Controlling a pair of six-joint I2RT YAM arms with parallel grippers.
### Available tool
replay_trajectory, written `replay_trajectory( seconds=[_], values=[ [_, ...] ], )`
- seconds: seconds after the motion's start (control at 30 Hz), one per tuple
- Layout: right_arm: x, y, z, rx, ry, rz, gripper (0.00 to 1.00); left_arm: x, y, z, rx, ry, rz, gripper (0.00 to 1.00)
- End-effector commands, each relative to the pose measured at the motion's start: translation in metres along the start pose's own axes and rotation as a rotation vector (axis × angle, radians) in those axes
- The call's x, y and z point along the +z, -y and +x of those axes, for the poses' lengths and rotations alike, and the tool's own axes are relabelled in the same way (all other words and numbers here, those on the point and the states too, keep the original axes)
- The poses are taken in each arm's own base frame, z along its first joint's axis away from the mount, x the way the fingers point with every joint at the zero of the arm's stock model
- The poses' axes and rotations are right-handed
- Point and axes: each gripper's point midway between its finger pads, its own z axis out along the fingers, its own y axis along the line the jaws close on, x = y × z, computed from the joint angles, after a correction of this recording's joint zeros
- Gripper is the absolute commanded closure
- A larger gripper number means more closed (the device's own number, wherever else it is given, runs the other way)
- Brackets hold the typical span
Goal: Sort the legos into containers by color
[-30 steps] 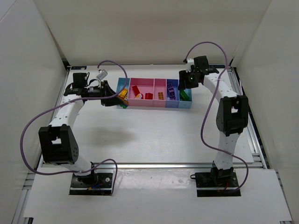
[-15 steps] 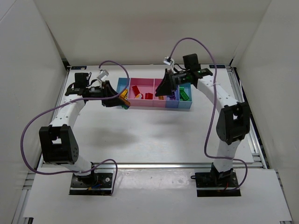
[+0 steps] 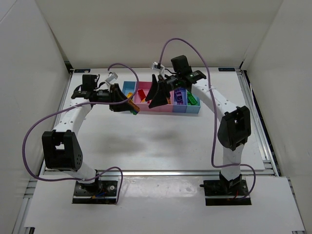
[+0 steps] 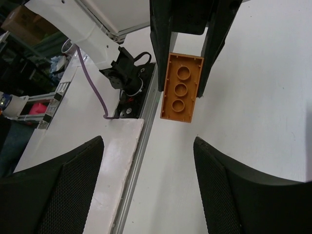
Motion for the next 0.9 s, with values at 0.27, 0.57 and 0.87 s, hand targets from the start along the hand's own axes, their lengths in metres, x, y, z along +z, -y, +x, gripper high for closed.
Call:
replay_trajectory(
  seconds=[0.27, 0.57, 0.87],
  values=[
    [0.022, 0.003, 0.004, -0.053, -0.038, -0.016, 0.2, 0.009, 0.03, -0.024, 0.072, 0.04, 0.179, 0.78],
    [0.029, 0.017, 0.006, -0.017, -0.047, 0.012, 0.17, 0.013, 0.03, -0.026, 0.075, 0.033, 0.19, 0.78],
    [0.036, 0.023, 0.001, -0.008, -0.041, 0.007, 0.22, 0.016, 0.027, -0.027, 0.077, 0.029, 0.193, 0.78]
  ],
)
